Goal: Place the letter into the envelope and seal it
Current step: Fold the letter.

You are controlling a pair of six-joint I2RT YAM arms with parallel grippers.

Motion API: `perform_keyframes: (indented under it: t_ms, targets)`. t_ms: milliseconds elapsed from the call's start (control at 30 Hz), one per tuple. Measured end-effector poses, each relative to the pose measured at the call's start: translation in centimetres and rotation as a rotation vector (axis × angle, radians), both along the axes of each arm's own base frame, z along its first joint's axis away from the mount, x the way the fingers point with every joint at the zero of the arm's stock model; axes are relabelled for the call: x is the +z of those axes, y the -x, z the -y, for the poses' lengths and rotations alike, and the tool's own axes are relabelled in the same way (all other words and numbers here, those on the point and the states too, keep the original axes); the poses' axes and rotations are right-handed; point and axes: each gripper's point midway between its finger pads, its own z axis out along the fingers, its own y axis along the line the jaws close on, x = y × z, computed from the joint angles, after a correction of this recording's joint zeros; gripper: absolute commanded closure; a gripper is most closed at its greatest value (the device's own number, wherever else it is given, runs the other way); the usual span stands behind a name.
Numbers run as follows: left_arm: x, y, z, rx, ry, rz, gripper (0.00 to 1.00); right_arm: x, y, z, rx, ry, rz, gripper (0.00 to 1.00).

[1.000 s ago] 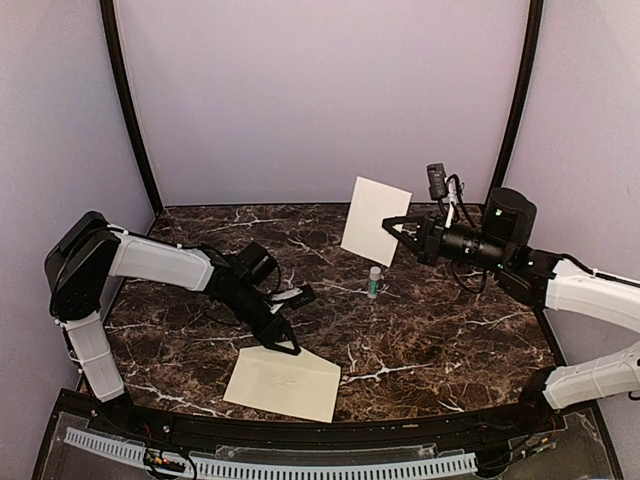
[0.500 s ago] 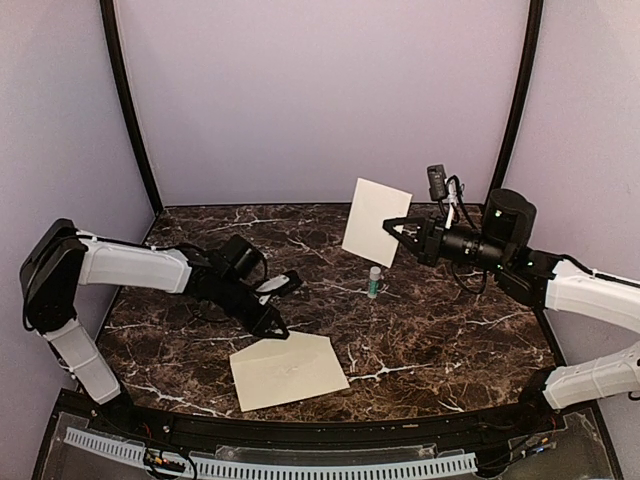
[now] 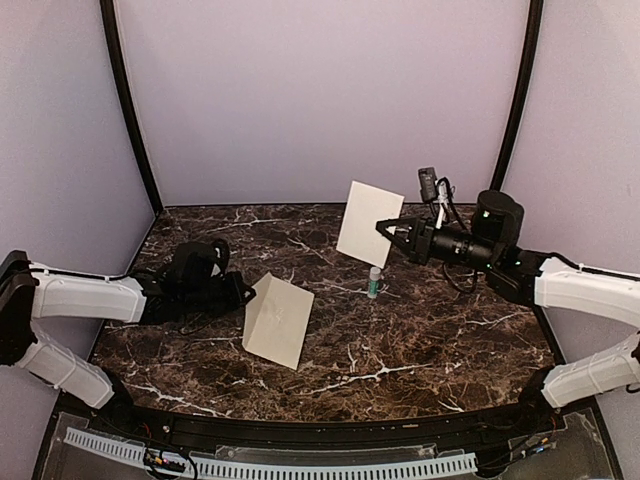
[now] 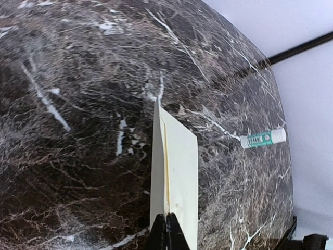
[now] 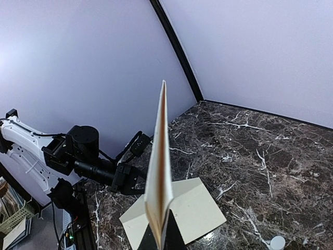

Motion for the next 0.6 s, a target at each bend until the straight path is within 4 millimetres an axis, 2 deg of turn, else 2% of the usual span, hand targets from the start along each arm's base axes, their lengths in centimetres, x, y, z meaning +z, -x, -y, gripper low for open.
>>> perform_keyframes:
  t_ms: [133, 333, 400, 467, 500, 533, 600]
  targets:
    - [-0.7, -0.5, -1.4, 0.159, 0.057, -0.005, 1.00, -1.1, -0.5, -0.4, 0.003, 0.012, -0.033, 1.00]
    - [0.7, -1.4, -1.2, 0.239, 0.151, 0.037, 1.00, -1.3, -1.2, -1.2, 0.011, 0.013, -0.054, 1.00]
    - [1.0, -1.5, -1.1, 0.244, 0.176, 0.044, 0.89, -1.1, -1.4, -1.5, 0.014, 0.011, -0.053, 1.00]
    - [0.8, -1.5, -0.9, 0.240, 0.193, 0.043, 0.57, -0.8, -1.6, -1.8, 0.017, 0.009, -0.050, 1.00]
    - [0.7, -1.4, -0.8, 0.234, 0.197, 0.041, 0.50, -0.6, -1.6, -1.9, 0.020, 0.009, -0.049, 1.00]
    - [0.5, -1.3, -0.8, 0.230, 0.198, 0.039, 0.39, -0.5, -1.6, -2.0, 0.021, 0.008, -0.049, 1.00]
    - [0.1, -1.0, -0.8, 0.223, 0.200, 0.028, 0.30, -0.4, -1.6, -2.1, 0.023, 0.008, -0.047, 1.00]
